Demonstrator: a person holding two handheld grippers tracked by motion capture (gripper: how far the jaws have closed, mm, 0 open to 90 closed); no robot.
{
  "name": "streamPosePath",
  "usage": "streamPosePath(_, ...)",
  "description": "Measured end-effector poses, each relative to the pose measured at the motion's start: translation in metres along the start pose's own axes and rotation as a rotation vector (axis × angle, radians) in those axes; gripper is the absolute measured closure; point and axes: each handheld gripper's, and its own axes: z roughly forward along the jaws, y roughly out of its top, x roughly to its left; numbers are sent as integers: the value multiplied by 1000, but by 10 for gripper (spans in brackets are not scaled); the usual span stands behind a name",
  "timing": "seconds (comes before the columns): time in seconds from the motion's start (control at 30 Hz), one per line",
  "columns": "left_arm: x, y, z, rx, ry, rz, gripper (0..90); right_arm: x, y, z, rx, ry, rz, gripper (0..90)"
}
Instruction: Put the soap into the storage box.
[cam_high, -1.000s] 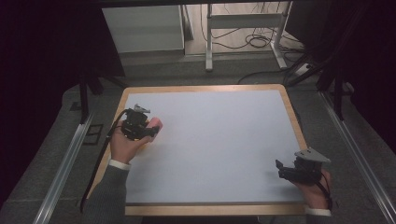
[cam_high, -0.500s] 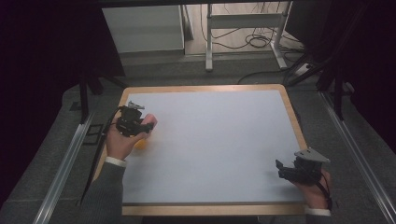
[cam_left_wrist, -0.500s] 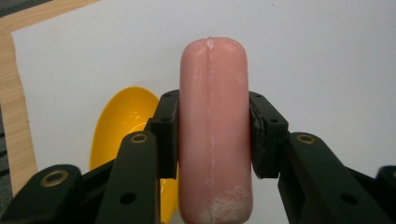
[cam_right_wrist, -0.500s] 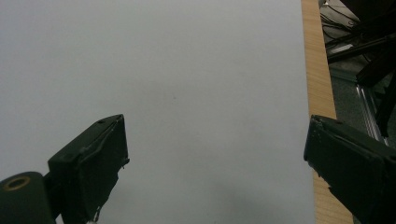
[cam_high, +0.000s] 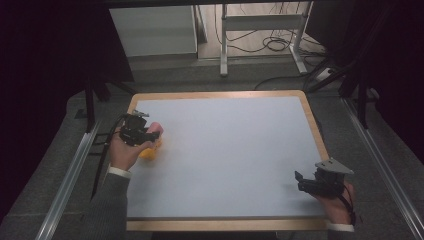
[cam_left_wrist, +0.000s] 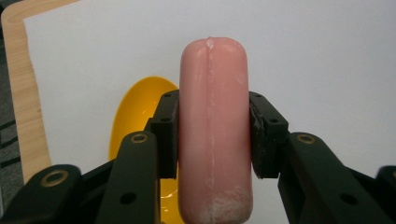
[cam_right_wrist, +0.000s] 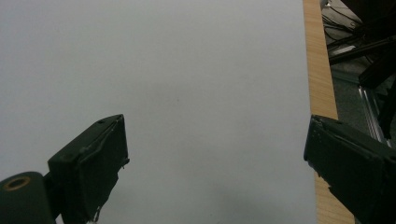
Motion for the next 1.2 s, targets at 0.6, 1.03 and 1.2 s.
streamPosePath(0.6, 22, -4, 7, 35, 34, -42, 602, 1, 0, 0, -3, -1, -4, 60)
streamPosePath(1.03, 26, -15, 29, 81, 29, -66, 602, 0, -1, 2, 11, -3, -1, 60)
streamPosePath(1.2, 26, -18, 37, 101, 30, -69, 602, 1, -2, 3, 12, -1, -4, 60)
